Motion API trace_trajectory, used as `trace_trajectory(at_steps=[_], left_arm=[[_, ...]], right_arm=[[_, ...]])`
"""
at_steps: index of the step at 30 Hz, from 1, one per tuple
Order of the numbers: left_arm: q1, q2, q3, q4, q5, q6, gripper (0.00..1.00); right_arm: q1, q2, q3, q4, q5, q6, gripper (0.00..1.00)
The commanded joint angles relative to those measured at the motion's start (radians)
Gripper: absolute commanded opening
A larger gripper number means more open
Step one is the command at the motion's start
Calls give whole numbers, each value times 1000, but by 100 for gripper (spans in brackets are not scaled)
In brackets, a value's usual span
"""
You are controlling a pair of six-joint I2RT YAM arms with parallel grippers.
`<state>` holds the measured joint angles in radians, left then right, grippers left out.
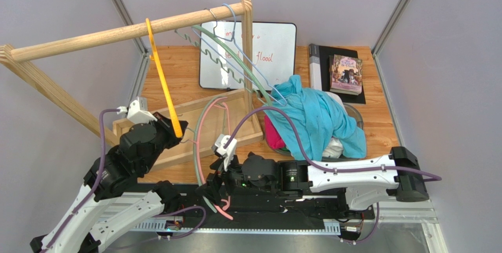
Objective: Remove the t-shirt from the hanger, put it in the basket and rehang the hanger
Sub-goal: Pass the hanger from the left arm to the right
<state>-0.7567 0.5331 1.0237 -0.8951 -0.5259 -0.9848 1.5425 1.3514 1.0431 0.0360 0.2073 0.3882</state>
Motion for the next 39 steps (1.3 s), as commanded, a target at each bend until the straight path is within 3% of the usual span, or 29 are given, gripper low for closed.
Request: trace_trajectory(at_steps=[1,8,9,10,12,13,15,16,18,19,20,21,22,27,38,39], left_arm=[[3,1,-17,78,-35,-92,0],[3,18,-5,79,-26,-130,0],[3,19,-4,78,-23,-129,0],[3,28,-2,78,-19,-133,0],[3,31,-2,81,-13,-129,0],[3,33,-7,84,-11,-121,0],[3,31,-17,108,-5,-95,0],[3,31,-28,110,-3,-81,1],[3,24,-39,104,18,-78,16],[3,9,-45,102,44,-69,40],[2,-1,-50,99,53,-66,56],[3,-24,-59,96,64,-60,86],[3,-39,-65,94,82,-57,98],[2,-110,-86,59,101,-72,99],[3,-261,-28,-203,40,-179,99],[3,-289,-30,-224,34,-196,92]], right_arm=[[1,67,46,39,-3,-5,86],[1,141,26,50,41,-20,83],[1,144,31,45,40,-35,77],[1,144,28,45,46,-37,58],[1,137,18,53,53,-34,38],[1,129,-1,57,75,-17,21],[1,98,-34,99,76,6,4],[-1,86,-70,117,73,30,0],[-1,43,-112,175,64,63,0],[-5,26,-152,194,52,99,0],[-13,14,-169,234,38,116,0],[-25,-6,-184,252,-1,133,0],[-33,-15,-208,266,-17,158,0],[-76,-35,-245,307,-81,212,0],[-147,-90,-348,312,-65,314,0],[-148,-95,-350,305,-48,325,0]])
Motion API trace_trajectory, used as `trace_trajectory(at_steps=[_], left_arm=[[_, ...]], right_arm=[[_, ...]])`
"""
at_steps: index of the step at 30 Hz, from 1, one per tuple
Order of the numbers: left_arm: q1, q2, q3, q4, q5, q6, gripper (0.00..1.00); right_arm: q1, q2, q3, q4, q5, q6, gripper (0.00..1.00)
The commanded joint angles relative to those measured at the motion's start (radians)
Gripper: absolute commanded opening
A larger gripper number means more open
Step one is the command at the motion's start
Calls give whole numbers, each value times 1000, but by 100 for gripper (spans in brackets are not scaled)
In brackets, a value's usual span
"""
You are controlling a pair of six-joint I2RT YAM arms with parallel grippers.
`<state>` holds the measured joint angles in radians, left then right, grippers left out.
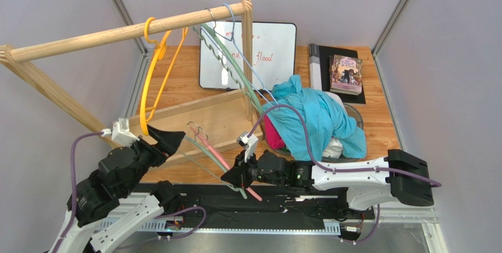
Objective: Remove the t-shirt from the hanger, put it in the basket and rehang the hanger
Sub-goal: Pass the hanger from the left arm to the right, then pass the hanger from the right arm to the left
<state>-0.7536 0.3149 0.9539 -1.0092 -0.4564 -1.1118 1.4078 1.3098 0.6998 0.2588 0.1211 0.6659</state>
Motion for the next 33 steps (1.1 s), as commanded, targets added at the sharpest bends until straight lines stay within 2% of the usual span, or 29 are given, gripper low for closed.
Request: trace_trajectory(at_steps=[1,3,5,6,7,12,22,26,29,32,33], left_arm=[[0,-83,34,-129,-19,-82,85],[0,-105,-18,-100,37,-86,76],[0,-100,-93,-22,157,-124,72],[0,-86,-118,10,197,-135,62],[0,-77,-139,68,258,-141,57],[-1,-56,-250,228,335,-195,53],[0,-28,-342,308,348,-275,43],[0,-2,-357,316,358,-287,28],[0,1,-374,322,375,-304,25],[0,-10,-382,319,364,-304,11],[0,-13,-383,317,354,-303,9]], right_arm=[[-15,-57,-11,79,41,47,0],[-16,-63,-14,95,48,41,0],[-17,-60,-8,103,49,29,0],[-17,-50,0,97,52,23,0],[-17,-49,15,89,52,15,0],[-17,-35,13,102,32,21,0],[-17,-46,4,111,25,26,0],[-17,-49,6,115,-3,38,0],[-15,-52,-3,129,-12,54,0],[-15,-50,-6,132,-27,61,0],[-16,-47,-6,134,-34,63,0]])
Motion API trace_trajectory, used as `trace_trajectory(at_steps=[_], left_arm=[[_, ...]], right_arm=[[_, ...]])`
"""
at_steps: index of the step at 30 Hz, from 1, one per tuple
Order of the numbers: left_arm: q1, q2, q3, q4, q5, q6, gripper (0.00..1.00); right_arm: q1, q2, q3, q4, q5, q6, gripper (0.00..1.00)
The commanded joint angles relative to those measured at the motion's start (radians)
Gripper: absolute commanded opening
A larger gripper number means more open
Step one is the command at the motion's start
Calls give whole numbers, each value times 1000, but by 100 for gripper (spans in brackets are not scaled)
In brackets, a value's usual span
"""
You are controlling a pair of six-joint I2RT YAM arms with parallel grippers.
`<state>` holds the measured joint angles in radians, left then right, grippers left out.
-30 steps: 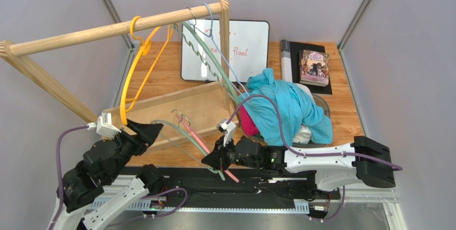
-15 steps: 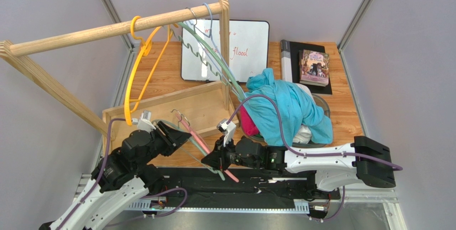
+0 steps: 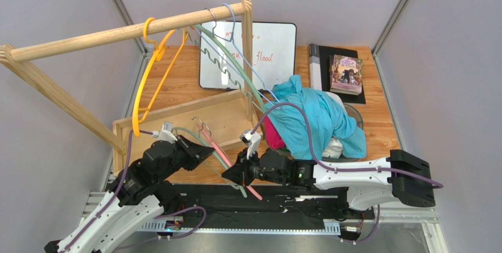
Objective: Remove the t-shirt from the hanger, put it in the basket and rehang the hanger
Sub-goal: Pass the hanger from the right arm to the left, then hang the hanger back to the clothesline with the right arm
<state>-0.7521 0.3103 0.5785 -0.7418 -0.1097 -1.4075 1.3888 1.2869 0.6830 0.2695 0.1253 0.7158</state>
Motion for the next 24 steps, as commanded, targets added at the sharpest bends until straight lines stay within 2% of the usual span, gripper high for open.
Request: trace_trajectory(at_steps=[1,3,4,6,7,12,13,16,19,24], left_arm=[[-1,-11,-9,48,4,-8,1],[-1,-19,-11,48,-4,-2,0],[-1,-26,-8,47,-7,8,0],[-1,-37,-3,27,-19,15,0],[-1,-54,-3,19,-24,18,0],[-1,-94,-19,18,-30,33,0],[-1,-96,-23,18,-30,31,0],[-1,-94,-23,19,-31,45,0],[-1,-103,-11,2,-30,77,0],[-1,-148,4,-17,14,125,0]], right_arm=[[4,-23,10,122,-44,16,0],[4,-29,7,123,-61,24,0],[3,-31,3,119,-62,37,4],[3,-46,-3,100,-46,54,18],[3,-52,-5,76,-41,62,19],[3,-86,-56,79,-35,93,19],[3,-92,-62,80,-38,96,17],[3,-98,-85,91,-33,100,0],[3,-119,-91,41,-3,97,0],[3,-228,-103,-133,135,73,0]])
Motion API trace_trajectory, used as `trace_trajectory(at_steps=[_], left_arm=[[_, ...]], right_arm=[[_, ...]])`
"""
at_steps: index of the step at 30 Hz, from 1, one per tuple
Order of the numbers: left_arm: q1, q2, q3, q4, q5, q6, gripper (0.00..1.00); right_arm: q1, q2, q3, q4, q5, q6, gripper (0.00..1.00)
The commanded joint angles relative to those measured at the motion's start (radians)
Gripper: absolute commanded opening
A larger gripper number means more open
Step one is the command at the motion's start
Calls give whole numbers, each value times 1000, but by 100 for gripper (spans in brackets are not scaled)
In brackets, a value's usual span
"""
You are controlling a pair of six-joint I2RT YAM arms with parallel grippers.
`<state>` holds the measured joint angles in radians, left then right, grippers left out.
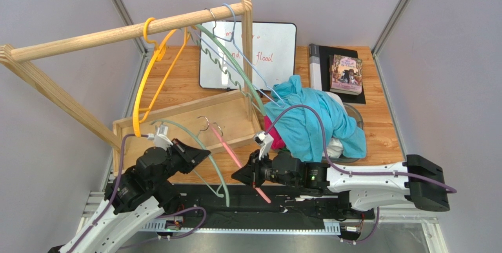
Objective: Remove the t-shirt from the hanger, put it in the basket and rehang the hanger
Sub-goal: Hang the hanger back to the clothesline with the right arm
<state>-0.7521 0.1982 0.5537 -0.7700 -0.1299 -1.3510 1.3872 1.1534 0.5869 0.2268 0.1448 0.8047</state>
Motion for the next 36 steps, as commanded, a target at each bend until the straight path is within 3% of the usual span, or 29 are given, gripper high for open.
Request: trace_trajectory(at_steps=[1,12,21,31,36], left_arm=[[-1,-52,32,2,42,72,0],[-1,-191,86,-210,35,0,0],[-1,-322,196,-400,-34,-8,0],[-1,-329,348,-592,-166,12,0],[-1,-329,413,-652,-192,15,0]], right_arm=[[4,-110,-7,-105,121,-34,0],[62,-164,163,-260,116,-131,0],[121,-64,428,-345,219,-191,0],[125,75,715,-403,378,-275,0],[59,170,918,-477,277,-283,0]])
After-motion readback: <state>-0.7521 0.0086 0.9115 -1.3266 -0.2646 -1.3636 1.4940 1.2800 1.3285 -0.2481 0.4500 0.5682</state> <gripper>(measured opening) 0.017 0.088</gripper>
